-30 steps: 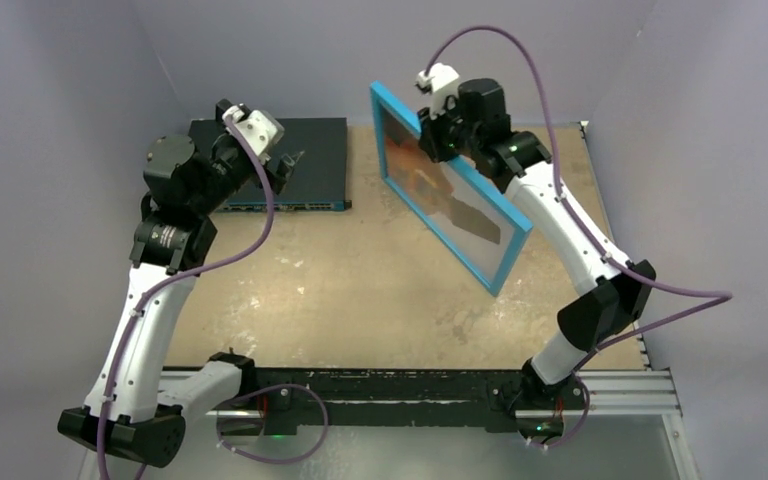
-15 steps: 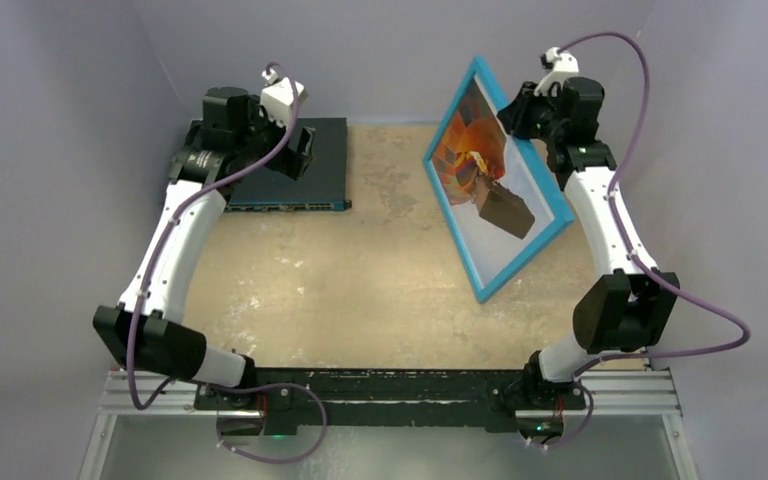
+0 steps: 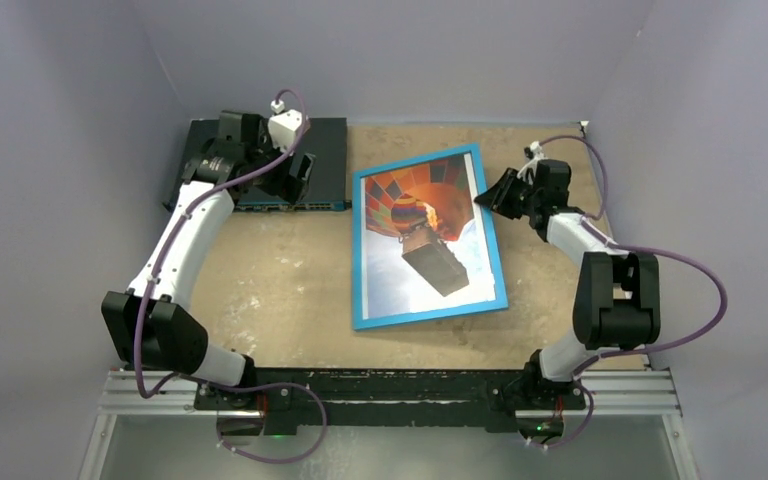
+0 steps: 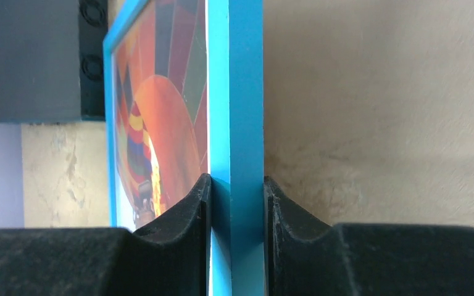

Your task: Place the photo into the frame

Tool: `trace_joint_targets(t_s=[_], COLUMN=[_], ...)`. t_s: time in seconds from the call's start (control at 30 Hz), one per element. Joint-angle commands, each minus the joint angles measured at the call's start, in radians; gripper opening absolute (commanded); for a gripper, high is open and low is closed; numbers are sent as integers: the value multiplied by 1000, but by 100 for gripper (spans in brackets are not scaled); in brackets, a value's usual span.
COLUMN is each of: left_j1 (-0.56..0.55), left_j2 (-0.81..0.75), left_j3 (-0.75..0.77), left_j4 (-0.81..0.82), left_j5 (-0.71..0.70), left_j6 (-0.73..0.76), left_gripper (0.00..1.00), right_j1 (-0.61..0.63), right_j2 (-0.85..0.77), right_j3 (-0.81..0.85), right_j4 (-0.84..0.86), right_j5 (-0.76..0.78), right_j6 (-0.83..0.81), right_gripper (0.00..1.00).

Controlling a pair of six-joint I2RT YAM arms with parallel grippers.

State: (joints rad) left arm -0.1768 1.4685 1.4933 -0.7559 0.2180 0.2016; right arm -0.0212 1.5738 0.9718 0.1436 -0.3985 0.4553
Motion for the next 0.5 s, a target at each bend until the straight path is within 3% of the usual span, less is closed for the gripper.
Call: trace_joint_targets(t_s=[0.0, 0.33, 0.47], left_j1=[14, 20, 20], left_j2=[-48, -32, -34], left_j3=[-42, -82, -113], left_j4=[18, 21, 35], left_j5=[-7, 27, 20], left_j6=[11, 24, 20], left_gripper=[88, 88, 90], right_j1=[-23, -48, -48], right_j2=[-26, 33, 48], right_j3=[-43, -69, -75], right_j4=[114, 168, 136], right_j5=[-68, -118, -87], right_j6=[-29, -31, -62], right_gripper=[0, 0, 9])
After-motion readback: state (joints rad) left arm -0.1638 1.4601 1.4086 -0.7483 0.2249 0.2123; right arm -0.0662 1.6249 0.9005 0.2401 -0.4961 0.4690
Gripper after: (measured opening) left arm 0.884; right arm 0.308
